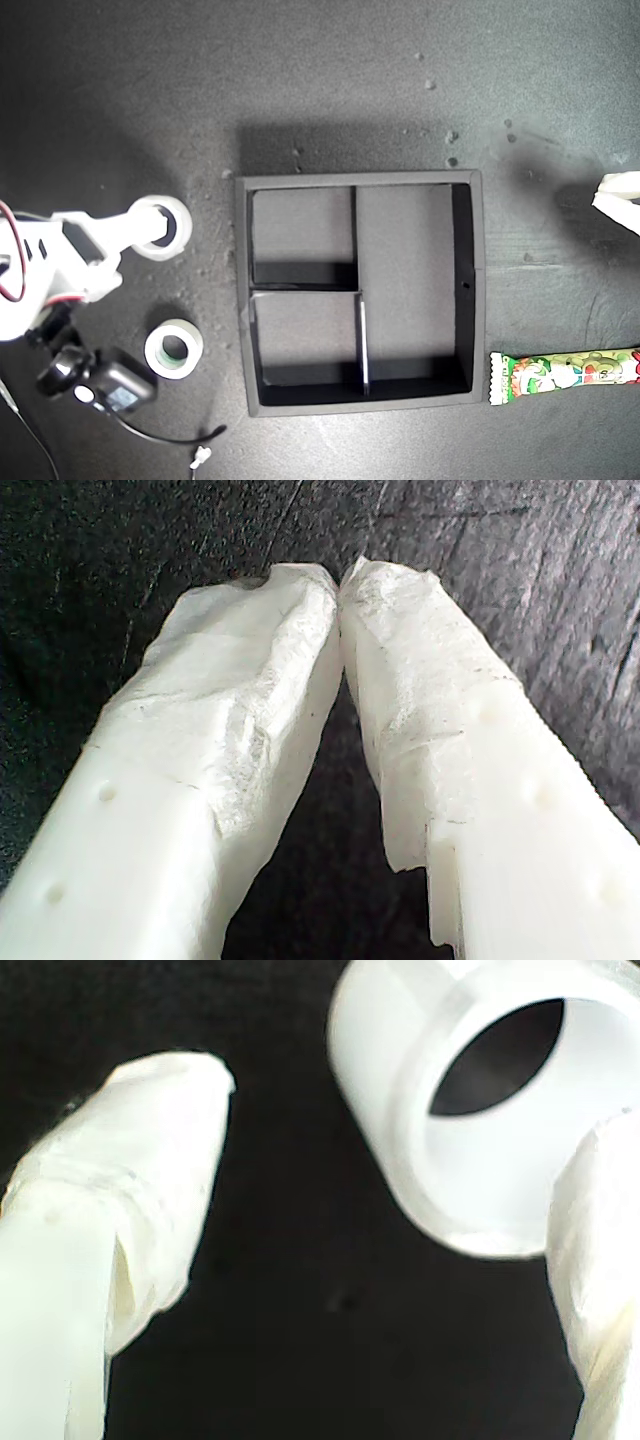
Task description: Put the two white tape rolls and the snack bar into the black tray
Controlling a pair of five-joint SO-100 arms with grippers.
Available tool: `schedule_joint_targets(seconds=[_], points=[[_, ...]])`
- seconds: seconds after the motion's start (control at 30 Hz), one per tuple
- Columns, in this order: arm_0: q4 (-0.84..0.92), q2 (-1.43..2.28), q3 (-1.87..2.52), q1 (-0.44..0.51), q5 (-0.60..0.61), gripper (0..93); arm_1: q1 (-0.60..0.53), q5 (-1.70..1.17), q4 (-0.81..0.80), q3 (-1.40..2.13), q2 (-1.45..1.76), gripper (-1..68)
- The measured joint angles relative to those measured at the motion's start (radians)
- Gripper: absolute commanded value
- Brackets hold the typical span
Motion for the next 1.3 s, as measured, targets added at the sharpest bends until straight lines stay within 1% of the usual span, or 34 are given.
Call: schedule_joint_targets(seconds=[0.23,0.37,0.5,0.6,0.63,0.67,0.8,0.9,1.0,1.07,1.13,1.2,1.3], points=[[0.0,-0.141,-0.06,-0.008,0.031,23.0,0.0,-0.018,0.02,0.0,0.0,-0.3],[0.0,-0.236,-0.104,-0.008,0.037,19.7,0.0,-0.028,0.029,0.0,0.0,0.1],[0.0,-0.291,-0.124,-0.009,0.037,13.2,0.0,0.091,0.063,0.0,0.0,4.7],[0.0,-0.291,-0.124,-0.034,0.037,3.9,0.015,0.19,0.089,0.0,0.0,3.0],[0.0,-0.291,-0.124,-0.046,0.028,1.3,0.026,0.21,0.097,0.0,0.0,0.6],[0.0,-0.287,-0.124,-0.061,0.02,0.2,0.04,0.222,0.103,0.0,0.0,-0.5],[0.003,-0.212,-0.117,-0.103,0.034,0.1,0.08,0.227,0.101,0.0,0.0,-0.7],[0.069,-0.127,-0.143,-0.14,0.075,0.1,0.143,0.227,-0.005,0.0,0.0,-0.7],[0.144,-0.075,-0.244,-0.167,0.115,0.1,0.161,0.232,-0.167,0.0,0.0,-0.7],[0.176,-0.071,-0.331,-0.17,0.137,0.1,0.13,0.235,-0.262,-0.005,0.0,-0.6],[0.195,-0.091,-0.422,-0.166,0.153,0.1,0.075,0.235,-0.325,-0.041,0.0,-0.6],[0.204,-0.138,-0.517,-0.164,0.167,0.1,0.006,0.235,-0.347,-0.086,-0.003,-0.5],[0.219,-0.245,-0.66,-0.138,0.189,0.1,-0.063,0.235,-0.322,-0.201,-0.008,-0.4]])
